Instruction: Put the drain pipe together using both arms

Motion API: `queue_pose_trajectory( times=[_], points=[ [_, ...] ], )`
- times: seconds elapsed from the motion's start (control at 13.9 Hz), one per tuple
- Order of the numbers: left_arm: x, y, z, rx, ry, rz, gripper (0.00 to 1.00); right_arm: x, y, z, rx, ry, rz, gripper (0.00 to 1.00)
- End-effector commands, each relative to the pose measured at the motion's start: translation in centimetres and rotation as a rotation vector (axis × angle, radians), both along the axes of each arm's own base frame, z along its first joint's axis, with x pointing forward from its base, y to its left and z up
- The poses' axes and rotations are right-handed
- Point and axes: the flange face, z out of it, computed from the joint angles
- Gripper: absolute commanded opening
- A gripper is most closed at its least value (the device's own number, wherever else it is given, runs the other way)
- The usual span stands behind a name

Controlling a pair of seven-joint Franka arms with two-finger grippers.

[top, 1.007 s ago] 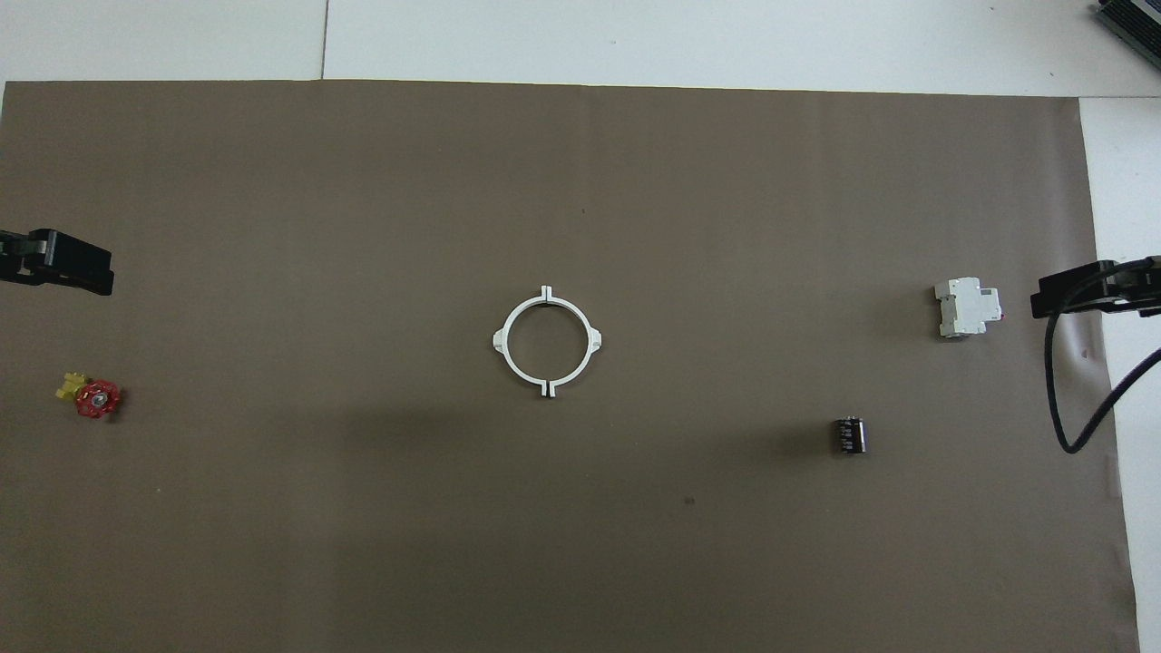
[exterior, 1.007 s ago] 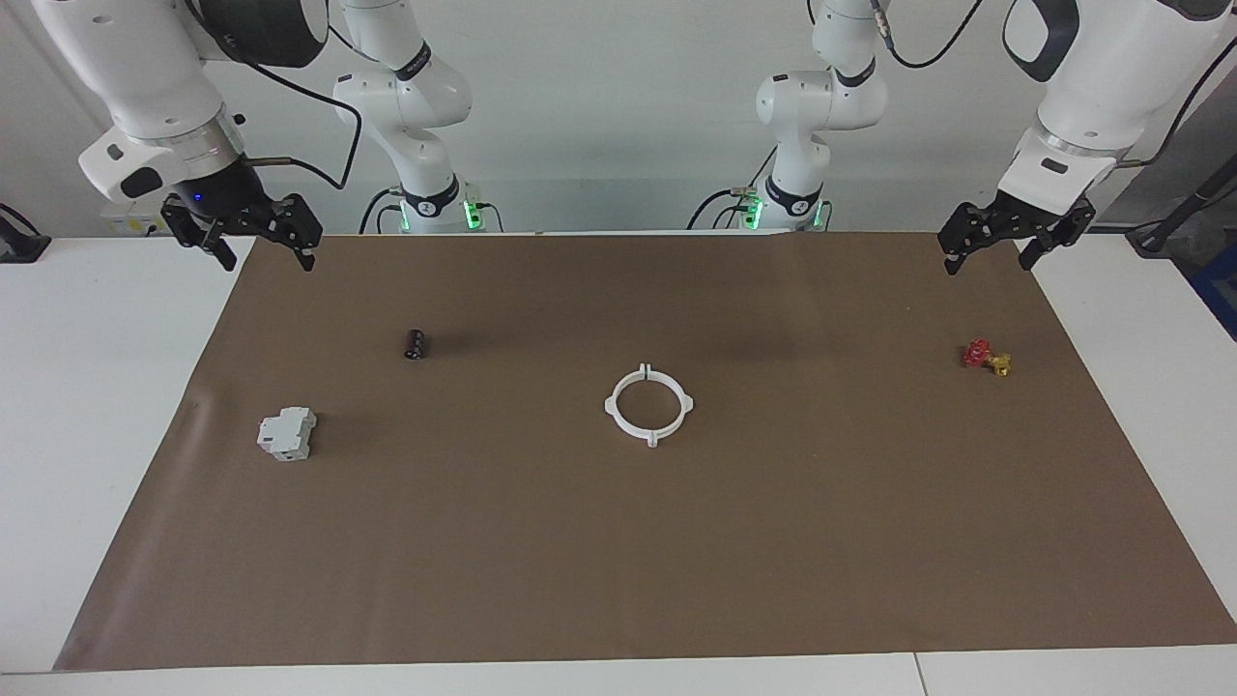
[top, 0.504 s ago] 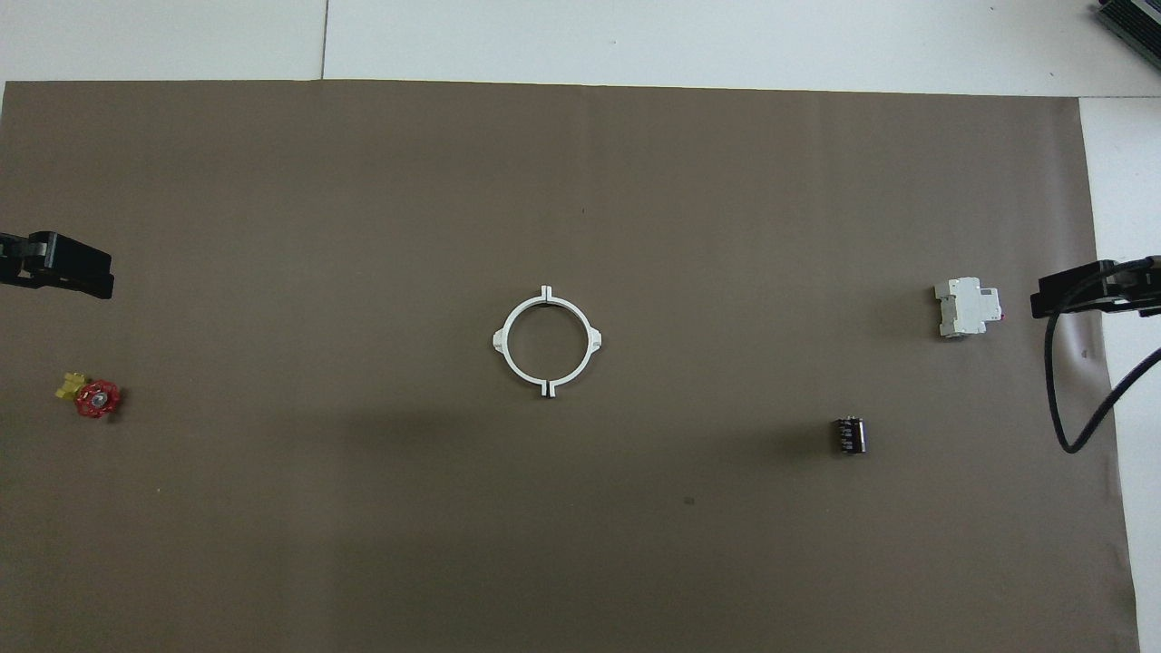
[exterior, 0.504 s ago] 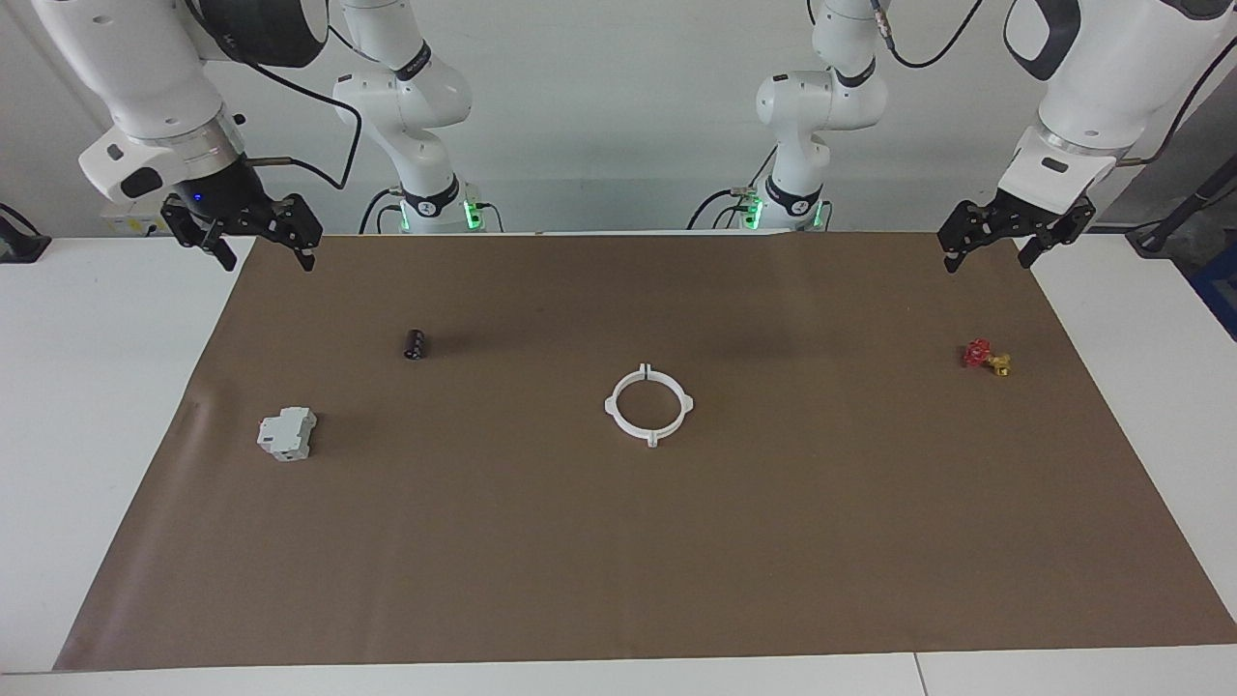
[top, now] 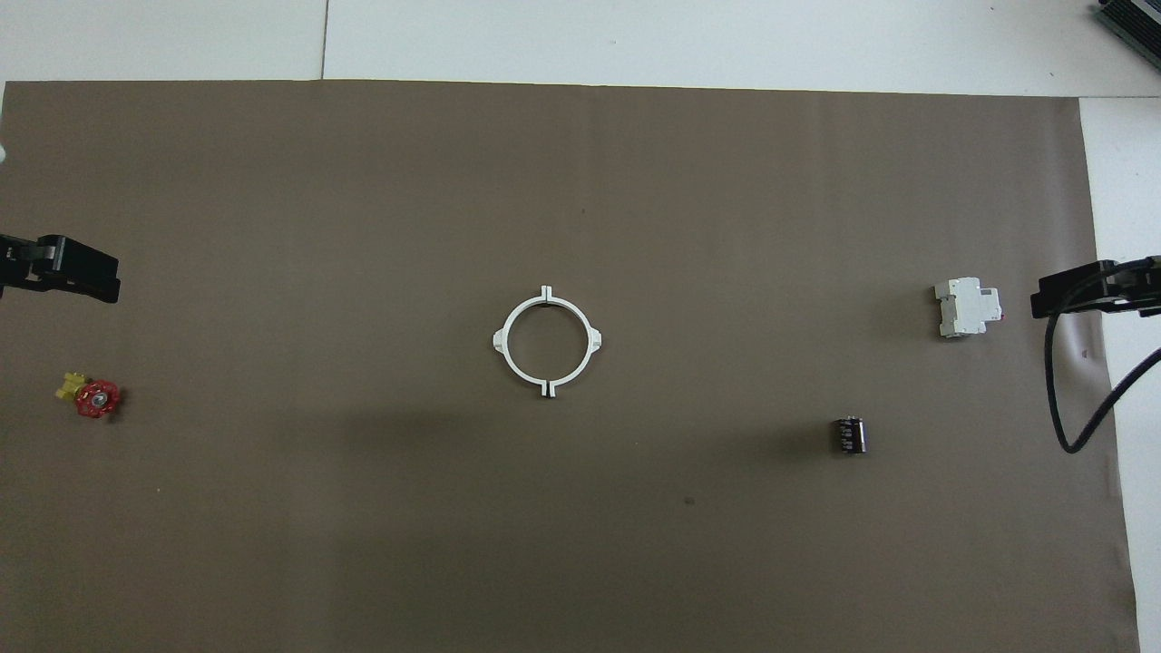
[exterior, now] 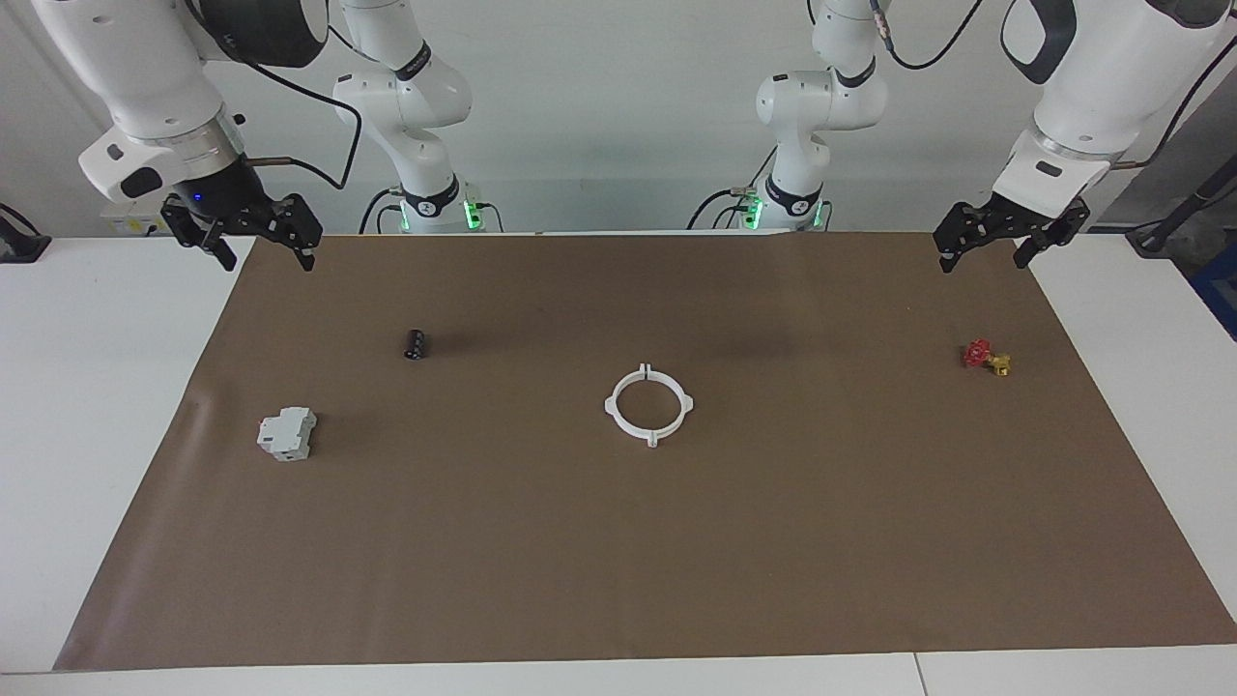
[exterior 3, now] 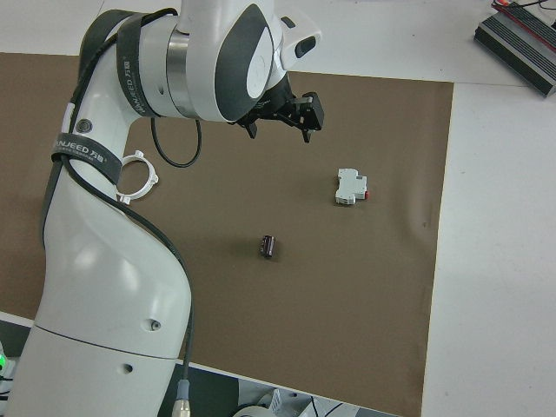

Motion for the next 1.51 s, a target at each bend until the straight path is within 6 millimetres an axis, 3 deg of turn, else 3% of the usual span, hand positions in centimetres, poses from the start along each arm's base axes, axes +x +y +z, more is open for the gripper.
queue_pose_trajectory(
  times=[0.0, 1.44],
  points=[
    [0.07, -0.18, 0.27, -0.012, 0.011, 0.014, 1.0, 0.13, -0.26, 0.13, -0.018, -0.013, -0.015, 1.0],
    [-0.18, -0.69, 0.33, -0.065, 0.012, 0.019, 1.0, 0.13, -0.26, 0.13, -0.018, -0.013, -0.015, 1.0]
  ],
)
